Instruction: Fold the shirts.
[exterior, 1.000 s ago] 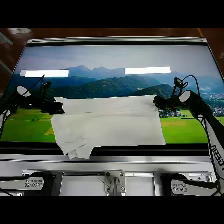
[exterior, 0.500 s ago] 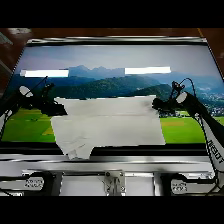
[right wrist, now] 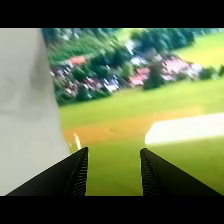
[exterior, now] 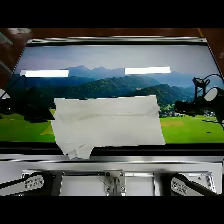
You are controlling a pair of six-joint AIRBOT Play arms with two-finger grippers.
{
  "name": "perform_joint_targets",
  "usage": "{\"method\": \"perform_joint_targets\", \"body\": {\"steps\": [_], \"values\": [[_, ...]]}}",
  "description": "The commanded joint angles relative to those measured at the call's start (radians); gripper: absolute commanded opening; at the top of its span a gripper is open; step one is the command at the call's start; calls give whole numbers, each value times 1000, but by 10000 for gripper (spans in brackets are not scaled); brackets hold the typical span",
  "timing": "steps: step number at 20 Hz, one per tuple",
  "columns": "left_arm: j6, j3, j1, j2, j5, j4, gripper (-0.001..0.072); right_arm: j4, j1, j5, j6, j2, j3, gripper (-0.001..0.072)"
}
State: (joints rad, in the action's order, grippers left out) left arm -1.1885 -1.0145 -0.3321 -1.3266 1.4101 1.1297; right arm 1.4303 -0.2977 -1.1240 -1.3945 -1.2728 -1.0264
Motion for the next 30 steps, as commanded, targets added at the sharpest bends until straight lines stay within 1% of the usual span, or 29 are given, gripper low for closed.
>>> {"method": "perform_joint_targets", "body": {"steps": [1,3,4,5,7,9,11,13,16,18,19,21,22,24,25,26,27,28,30], "values": [[-3,197,-91,95,99,-14,574,-43,-153,-205,84,58,53,466],[-3,361,-91,130,33,-38,575,-166,-203,-204,111,70,100,466],[-1,421,-92,142,-11,-71,587,-229,-213,-201,129,69,116,466],[4,459,-92,147,-43,-99,604,-267,-212,-188,133,69,125,466],[25,501,-91,148,-89,-117,604,-327,-200,-154,133,69,128,465],[37,526,-91,148,-116,-117,603,-360,-197,-127,132,69,128,465],[51,559,-90,144,-132,-112,603,-361,-197,-117,130,68,128,465],[70,592,-82,137,-149,-113,603,-363,-197,-100,108,69,128,465],[66,615,-53,137,-229,-126,602,-377,-197,-89,82,68,128,465],[66,619,-31,137,-293,-184,591,-389,-197,-89,60,68,128,464],[66,619,-18,137,-320,-217,570,-393,-197,-93,54,69,128,464],[69,619,19,137,-331,-290,222,-402,-197,-108,50,69,128,464],[89,619,35,138,-309,-319,37,-402,-197,-121,48,69,128,464],[140,618,46,138,-243,-371,38,-354,-197,-164,42,68,128,467],[148,615,43,140,-203,-377,38,-306,-198,-204,42,68,132,609],[148,614,38,146,-177,-376,38,-260,-198,-243,42,68,146,691],[148,614,28,157,-155,-375,38,-211,-198,-273,42,68,169,691],[148,614,14,171,-142,-375,39,-200,-198,-276,47,68,197,691],[148,614,-26,211,-116,-375,39,-203,-198,-241,54,68,266,688]]}}
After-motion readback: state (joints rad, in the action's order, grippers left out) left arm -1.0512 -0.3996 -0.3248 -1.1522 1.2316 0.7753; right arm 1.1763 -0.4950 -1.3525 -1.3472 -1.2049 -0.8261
